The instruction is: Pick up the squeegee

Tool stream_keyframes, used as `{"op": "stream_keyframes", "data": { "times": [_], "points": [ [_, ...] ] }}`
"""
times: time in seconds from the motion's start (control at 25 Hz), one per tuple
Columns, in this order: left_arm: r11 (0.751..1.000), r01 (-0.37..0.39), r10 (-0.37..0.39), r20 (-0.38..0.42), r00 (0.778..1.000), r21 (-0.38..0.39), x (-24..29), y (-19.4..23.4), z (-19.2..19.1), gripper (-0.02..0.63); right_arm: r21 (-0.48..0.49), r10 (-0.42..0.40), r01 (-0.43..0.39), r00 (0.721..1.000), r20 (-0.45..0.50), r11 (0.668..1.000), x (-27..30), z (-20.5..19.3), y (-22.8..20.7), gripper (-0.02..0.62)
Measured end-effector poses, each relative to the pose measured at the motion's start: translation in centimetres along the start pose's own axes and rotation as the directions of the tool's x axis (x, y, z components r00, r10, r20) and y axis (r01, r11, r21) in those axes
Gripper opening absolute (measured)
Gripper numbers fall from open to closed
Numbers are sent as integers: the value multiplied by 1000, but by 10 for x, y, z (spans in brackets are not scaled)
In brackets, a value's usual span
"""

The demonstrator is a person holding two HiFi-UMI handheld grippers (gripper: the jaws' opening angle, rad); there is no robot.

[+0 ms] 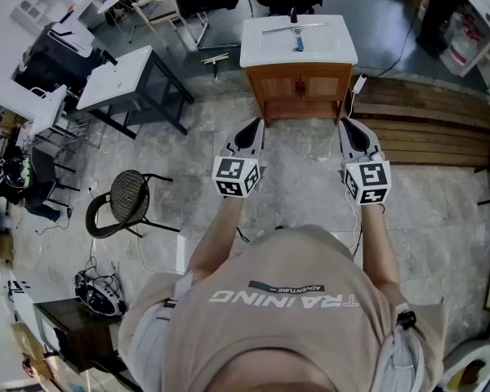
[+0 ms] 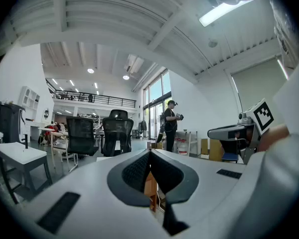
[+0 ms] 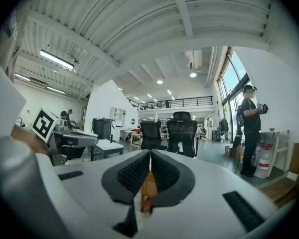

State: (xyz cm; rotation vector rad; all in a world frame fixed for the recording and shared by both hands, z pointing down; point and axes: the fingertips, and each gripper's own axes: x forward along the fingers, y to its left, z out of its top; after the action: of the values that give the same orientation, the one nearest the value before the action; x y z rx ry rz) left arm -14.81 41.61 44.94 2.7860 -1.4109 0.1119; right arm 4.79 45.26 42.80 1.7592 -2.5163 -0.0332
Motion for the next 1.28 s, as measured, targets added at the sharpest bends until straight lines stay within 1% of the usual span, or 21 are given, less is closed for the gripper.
{"op": "stream_keyframes", "data": {
  "times": [0.32,0.52,0.68,0.88,1.12,1.28],
  "points": [
    [1000,10,-10,2,1000,1,13,3,0,12,1,-4,4,1000,-9,1000,7,-6,-7,35],
    [1000,8,-9,-17,1000,-19,14,12,-11,12,3,-10,10,1000,-29,1000,13,-10,-5,35],
    [999,25,-26,-24,999,-28,20,21,-16,12,14,-18,19,999,-40,1000,20,-16,-1,35],
    [998,50,-51,-24,998,-37,23,33,-16,12,41,16,-13,997,-69,999,31,-24,16,37],
    [996,68,-71,-47,996,-60,22,50,-34,12,33,6,-2,995,-104,999,40,-36,36,37],
    [994,72,-77,-56,995,-83,28,58,-50,12,36,-13,18,991,-136,999,40,-52,35,37]
  ]
}}
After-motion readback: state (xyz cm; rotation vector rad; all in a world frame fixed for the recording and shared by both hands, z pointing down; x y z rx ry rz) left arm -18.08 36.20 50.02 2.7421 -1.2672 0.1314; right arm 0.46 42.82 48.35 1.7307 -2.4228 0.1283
